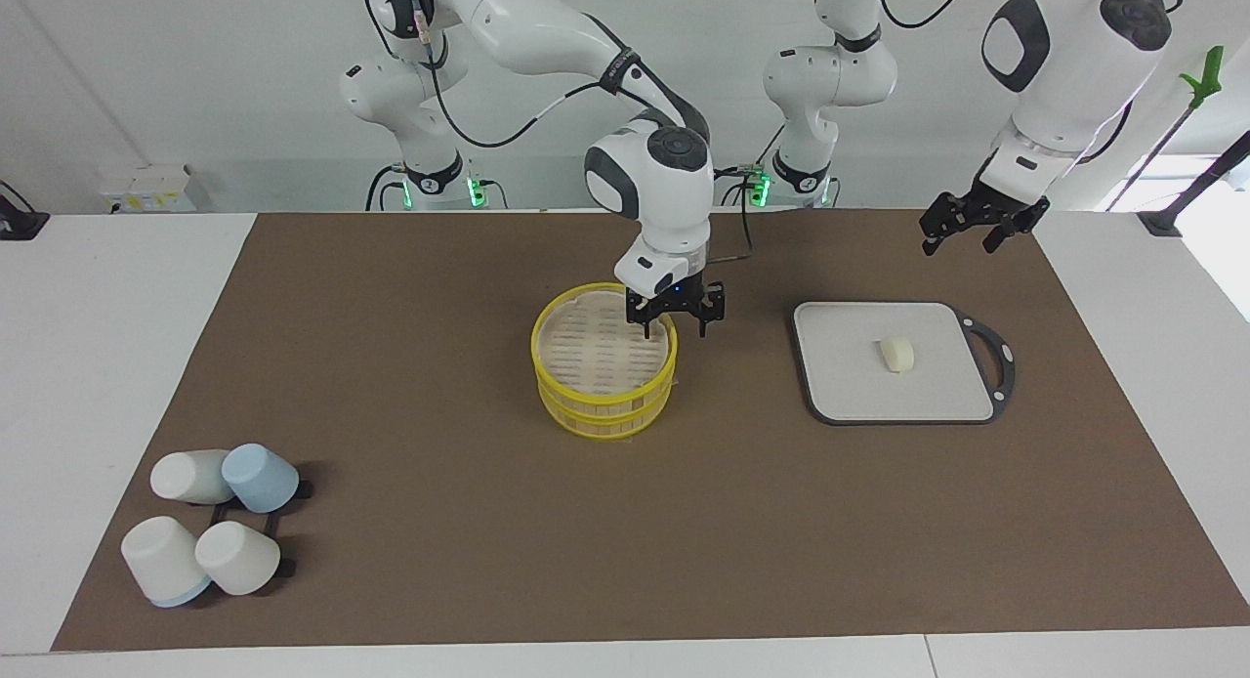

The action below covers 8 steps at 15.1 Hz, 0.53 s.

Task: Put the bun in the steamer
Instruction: 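Reach the left gripper to the white bun and close on it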

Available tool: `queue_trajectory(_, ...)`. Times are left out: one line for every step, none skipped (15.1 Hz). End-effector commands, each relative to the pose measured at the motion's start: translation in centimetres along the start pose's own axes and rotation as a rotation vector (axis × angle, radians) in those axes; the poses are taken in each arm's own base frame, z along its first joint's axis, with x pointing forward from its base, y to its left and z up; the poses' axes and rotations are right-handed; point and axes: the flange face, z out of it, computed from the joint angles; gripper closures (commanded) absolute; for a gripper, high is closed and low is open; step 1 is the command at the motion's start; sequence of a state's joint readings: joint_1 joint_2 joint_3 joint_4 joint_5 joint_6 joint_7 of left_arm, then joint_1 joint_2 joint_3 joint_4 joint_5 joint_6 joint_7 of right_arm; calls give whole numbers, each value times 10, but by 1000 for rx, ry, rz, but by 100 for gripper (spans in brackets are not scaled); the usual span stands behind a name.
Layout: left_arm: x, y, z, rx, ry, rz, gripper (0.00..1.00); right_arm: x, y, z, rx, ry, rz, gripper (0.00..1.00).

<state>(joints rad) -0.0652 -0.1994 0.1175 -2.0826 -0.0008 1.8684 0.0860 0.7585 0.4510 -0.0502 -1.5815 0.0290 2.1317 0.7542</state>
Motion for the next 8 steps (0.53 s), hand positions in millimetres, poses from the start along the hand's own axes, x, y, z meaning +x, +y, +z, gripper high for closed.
queue_trajectory(-2,-5,66,0,2,29,0,-9,9,-1,14,-15,1,52)
queue_trajectory(4,-1,87,3,-9,37,0,-9,10,0,12,-17,1,60)
queue_trajectory(9,1,105,7,-11,43,0,-10,10,0,13,-16,1,68)
queue_trajectory(13,3,125,11,-12,45,0,-10,11,-1,12,-17,1,74)
queue_trajectory(16,8,144,15,-11,55,0,-11,12,1,10,-19,1,83)
queue_trajectory(18,10,158,19,-2,60,0,-12,13,3,9,-20,0,91)
queue_trajectory(19,10,166,21,3,61,0,-13,14,5,11,-18,-1,100)
queue_trajectory(19,10,171,22,10,63,1,-13,14,4,9,-20,-8,100)
